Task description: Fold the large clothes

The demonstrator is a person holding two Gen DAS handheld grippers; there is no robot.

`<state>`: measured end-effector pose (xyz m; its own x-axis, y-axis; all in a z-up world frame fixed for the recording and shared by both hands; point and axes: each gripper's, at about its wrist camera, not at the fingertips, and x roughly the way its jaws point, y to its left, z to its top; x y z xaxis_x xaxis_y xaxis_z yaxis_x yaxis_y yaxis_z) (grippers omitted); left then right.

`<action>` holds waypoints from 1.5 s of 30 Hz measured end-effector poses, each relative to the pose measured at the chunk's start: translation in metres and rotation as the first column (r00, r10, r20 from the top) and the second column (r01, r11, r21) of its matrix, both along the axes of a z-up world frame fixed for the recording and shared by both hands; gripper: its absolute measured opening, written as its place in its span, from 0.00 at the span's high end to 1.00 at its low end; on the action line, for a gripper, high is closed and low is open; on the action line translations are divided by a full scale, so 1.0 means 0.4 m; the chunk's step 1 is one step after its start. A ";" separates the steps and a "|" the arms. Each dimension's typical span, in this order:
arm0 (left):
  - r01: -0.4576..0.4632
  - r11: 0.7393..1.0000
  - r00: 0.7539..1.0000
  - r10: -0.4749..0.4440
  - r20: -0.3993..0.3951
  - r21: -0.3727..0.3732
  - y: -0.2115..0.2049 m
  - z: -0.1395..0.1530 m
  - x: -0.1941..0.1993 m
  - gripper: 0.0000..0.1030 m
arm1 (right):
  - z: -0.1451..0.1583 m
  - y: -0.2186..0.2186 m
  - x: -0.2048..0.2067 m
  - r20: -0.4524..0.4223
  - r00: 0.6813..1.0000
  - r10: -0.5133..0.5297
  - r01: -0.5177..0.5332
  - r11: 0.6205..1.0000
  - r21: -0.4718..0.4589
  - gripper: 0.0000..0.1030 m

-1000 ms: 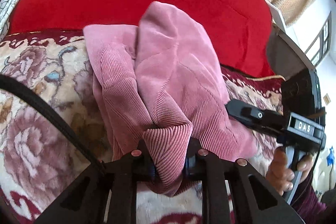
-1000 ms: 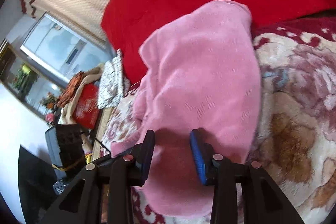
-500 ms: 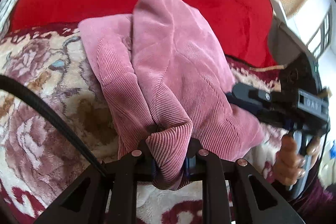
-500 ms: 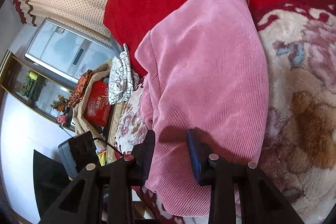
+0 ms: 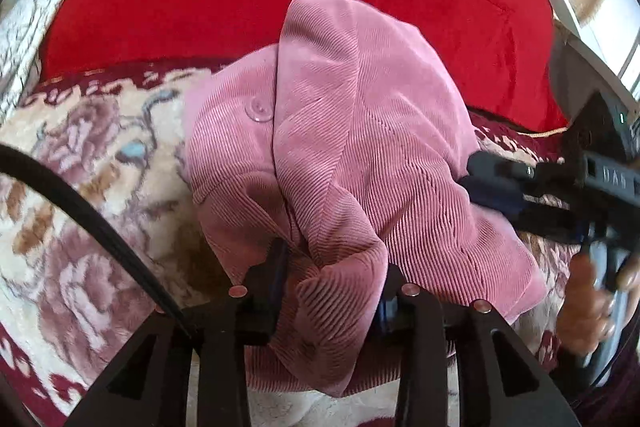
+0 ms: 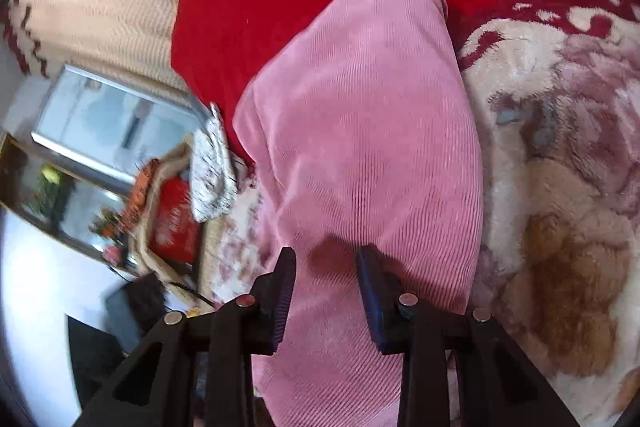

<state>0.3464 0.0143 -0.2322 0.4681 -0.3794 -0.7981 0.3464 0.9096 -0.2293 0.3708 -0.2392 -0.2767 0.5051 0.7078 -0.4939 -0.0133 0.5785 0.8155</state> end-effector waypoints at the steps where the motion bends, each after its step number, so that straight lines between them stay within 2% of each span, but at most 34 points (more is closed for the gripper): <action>1: 0.000 1.000 1.000 0.000 0.000 -0.006 0.004 0.002 -0.004 0.62 | 0.013 0.001 0.007 -0.001 1.000 0.007 -0.007 1.000 -0.022 0.65; 3: -0.004 1.000 1.000 0.004 -0.015 -0.026 0.013 -0.005 0.001 0.61 | 0.056 -0.001 0.021 0.054 0.999 -0.005 0.009 0.996 -0.086 0.64; 5: -0.003 0.999 1.000 0.002 -0.025 -0.042 0.025 -0.005 0.007 0.61 | 0.099 -0.013 0.052 0.098 0.995 -0.032 0.042 0.995 -0.095 0.64; 7: 0.002 0.999 1.000 -0.003 -0.024 -0.040 0.027 -0.006 0.009 0.61 | 0.130 -0.013 0.105 0.101 0.994 -0.044 0.053 0.994 -0.091 0.63; 10: 0.005 0.999 1.000 -0.006 -0.029 -0.036 0.025 -0.008 0.015 0.60 | 0.149 0.024 0.210 0.083 0.996 -0.020 0.032 0.989 -0.145 0.64; 12: 0.003 0.999 0.999 -0.004 -0.034 -0.036 0.025 -0.006 0.016 0.60 | 0.116 0.070 0.285 0.039 0.999 0.009 -0.002 0.982 -0.190 0.63; 14: -0.018 1.000 0.999 0.018 -0.034 -0.024 0.026 -0.006 0.025 0.58 | 0.038 0.126 0.353 -0.050 0.997 0.055 -0.067 0.955 -0.289 0.62; 15: -0.021 1.000 0.999 0.020 -0.040 -0.019 0.028 -0.011 0.036 0.56 | -0.008 0.142 0.375 -0.096 0.994 0.060 -0.087 0.948 -0.308 0.63; 16: -0.019 1.000 0.999 0.018 -0.046 -0.025 0.032 -0.011 0.038 0.54 | -0.021 0.141 0.380 -0.102 0.993 0.052 -0.081 0.950 -0.301 0.64; 18: -0.030 0.999 0.998 0.028 -0.061 -0.038 0.044 -0.007 0.042 0.46 | 0.000 0.129 0.367 -0.074 0.997 0.035 -0.055 0.956 -0.290 0.64; 20: -0.043 0.998 0.997 0.040 -0.071 -0.051 0.056 -0.005 0.043 0.44 | 0.022 0.116 0.340 -0.039 0.999 0.036 -0.046 0.953 -0.300 0.63; 24: -0.070 0.996 0.994 0.064 -0.084 -0.063 0.079 -0.007 0.041 0.39 | 0.084 0.055 0.253 -0.003 1.000 0.013 -0.013 0.971 -0.239 0.61; 30: -0.120 0.990 0.991 0.114 -0.070 -0.079 0.126 0.031 0.008 0.35 | 0.165 0.011 0.051 0.068 0.997 0.045 -0.022 0.952 -0.307 0.62; 32: -0.112 0.993 0.993 0.109 -0.049 -0.049 0.116 0.027 0.001 0.33 | 0.164 0.003 -0.010 0.074 0.996 0.056 -0.030 0.949 -0.313 0.61; 34: -0.095 0.995 0.994 0.095 -0.063 0.000 0.092 -0.013 0.013 0.25 | 0.118 0.022 -0.039 0.041 0.997 0.060 -0.043 0.943 -0.329 0.41; 36: -0.102 0.995 0.989 0.101 -0.106 -0.012 0.091 -0.040 0.022 0.17 | 0.058 0.044 -0.051 0.041 0.997 0.062 -0.042 0.928 -0.371 0.41; 37: -0.118 0.993 0.986 0.113 -0.124 -0.029 0.098 -0.040 0.024 0.17 | 0.059 0.064 -0.066 0.110 0.992 0.057 -0.005 0.904 -0.428 0.41; 39: -0.125 0.991 0.985 0.119 -0.126 -0.040 0.109 -0.030 0.022 0.17 | 0.077 0.080 -0.082 0.134 0.989 0.065 0.011 0.865 -0.501 0.41; 40: -0.122 0.992 0.987 0.118 -0.107 -0.029 0.113 -0.020 0.016 0.17 | 0.090 0.081 -0.086 0.129 0.990 0.061 0.014 0.860 -0.510 0.41; 45: -0.147 0.988 0.986 0.141 -0.091 -0.054 0.156 0.013 -0.004 0.17 | 0.131 0.035 -0.135 0.155 0.987 0.049 0.029 0.884 -0.467 0.41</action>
<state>0.3448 0.0766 -0.2269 0.4516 -0.3616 -0.8157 0.1894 0.9322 -0.3084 0.3168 -0.2251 -0.2242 0.5982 0.4205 -0.6822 -0.1267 0.8902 0.4376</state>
